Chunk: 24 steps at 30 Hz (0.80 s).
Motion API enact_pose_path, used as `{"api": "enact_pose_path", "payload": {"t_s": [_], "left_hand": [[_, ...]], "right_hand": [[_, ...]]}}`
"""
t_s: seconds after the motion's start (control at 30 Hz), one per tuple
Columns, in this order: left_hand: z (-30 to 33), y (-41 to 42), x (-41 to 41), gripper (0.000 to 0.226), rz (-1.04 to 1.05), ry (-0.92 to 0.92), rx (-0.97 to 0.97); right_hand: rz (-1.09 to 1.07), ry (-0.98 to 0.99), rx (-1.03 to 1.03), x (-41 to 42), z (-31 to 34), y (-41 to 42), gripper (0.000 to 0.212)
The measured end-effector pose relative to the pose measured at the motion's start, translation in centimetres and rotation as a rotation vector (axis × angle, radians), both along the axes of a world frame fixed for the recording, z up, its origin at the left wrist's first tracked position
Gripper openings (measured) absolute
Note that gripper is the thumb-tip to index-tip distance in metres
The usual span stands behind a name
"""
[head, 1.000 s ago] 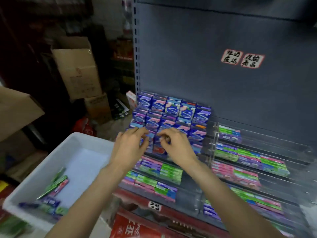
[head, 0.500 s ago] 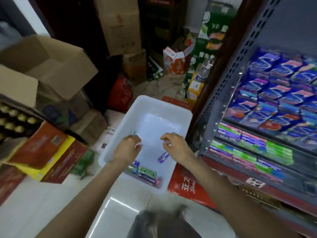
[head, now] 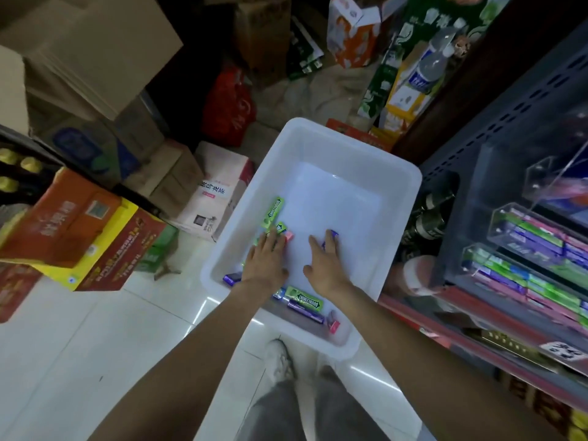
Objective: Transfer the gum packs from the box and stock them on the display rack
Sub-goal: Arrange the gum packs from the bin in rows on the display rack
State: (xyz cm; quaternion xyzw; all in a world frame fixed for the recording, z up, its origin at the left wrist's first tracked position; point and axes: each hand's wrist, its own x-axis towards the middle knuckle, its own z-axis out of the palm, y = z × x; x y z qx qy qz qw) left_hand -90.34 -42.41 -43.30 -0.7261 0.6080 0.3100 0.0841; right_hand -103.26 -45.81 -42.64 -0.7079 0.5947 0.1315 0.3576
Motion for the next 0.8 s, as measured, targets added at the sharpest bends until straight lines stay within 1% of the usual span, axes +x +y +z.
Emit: {"api": "enact_pose_path", "payload": {"t_s": [0.1, 0.17, 0.23, 0.27, 0.33, 0.4, 0.43, 0.5, 0.57, 0.63, 0.73, 0.8], "left_hand": [[-0.7, -0.5, -0.2, 0.071, 0.004, 0.020, -0.101], [-1.1, -1.0, 0.0, 0.064, 0.033, 0.034, -0.181], [-1.4, -1.5, 0.1, 0.060, 0.061, 0.064, -0.241], [-1.6, -1.7, 0.2, 0.057, 0.083, 0.079, -0.260], [-2.0, -2.1, 0.3, 0.053, 0.122, 0.088, -0.267], [-2.3, -2.5, 0.3, 0.054, 0.134, 0.083, -0.252], [-2.3, -2.7, 0.2, 0.055, 0.136, 0.069, -0.246], [-2.4, -3.1, -0.2, 0.053, 0.150, 0.048, -0.235], [-2.2, -3.4, -0.8, 0.044, 0.197, 0.044, -0.249], [-2.1, -3.5, -1.3, 0.034, 0.250, 0.050, -0.287], [-2.6, -4.2, -1.2, 0.034, 0.268, 0.135, -0.234], [-2.5, -4.7, -0.8, 0.034, 0.288, 0.250, -0.225]], "right_hand": [[0.060, -0.081, -0.116, 0.0, -1.0, -1.2, 0.047], [0.023, -0.119, -0.196, -0.1, -1.3, -1.9, 0.031], [-0.027, -0.151, -0.266, -0.1, -1.4, -2.5, 0.022], [-0.067, -0.168, -0.281, -0.1, -1.4, -2.8, 0.025], [-0.154, -0.201, -0.275, 0.0, -1.5, -3.1, 0.040], [-0.232, -0.177, -0.242, -0.1, -1.5, -3.3, 0.054], [-0.277, -0.154, -0.219, -0.2, -1.5, -3.4, 0.057], [-0.348, -0.102, -0.173, -0.3, -1.5, -3.6, 0.054], [-0.343, -0.028, -0.151, -0.3, -1.4, -3.6, 0.045], [-0.332, 0.008, -0.132, -0.1, -1.4, -3.7, 0.042], [-0.367, -0.032, -0.073, 0.3, -1.5, -4.1, 0.035], [-0.399, -0.114, -0.030, 0.5, -1.3, -4.2, 0.024]]}}
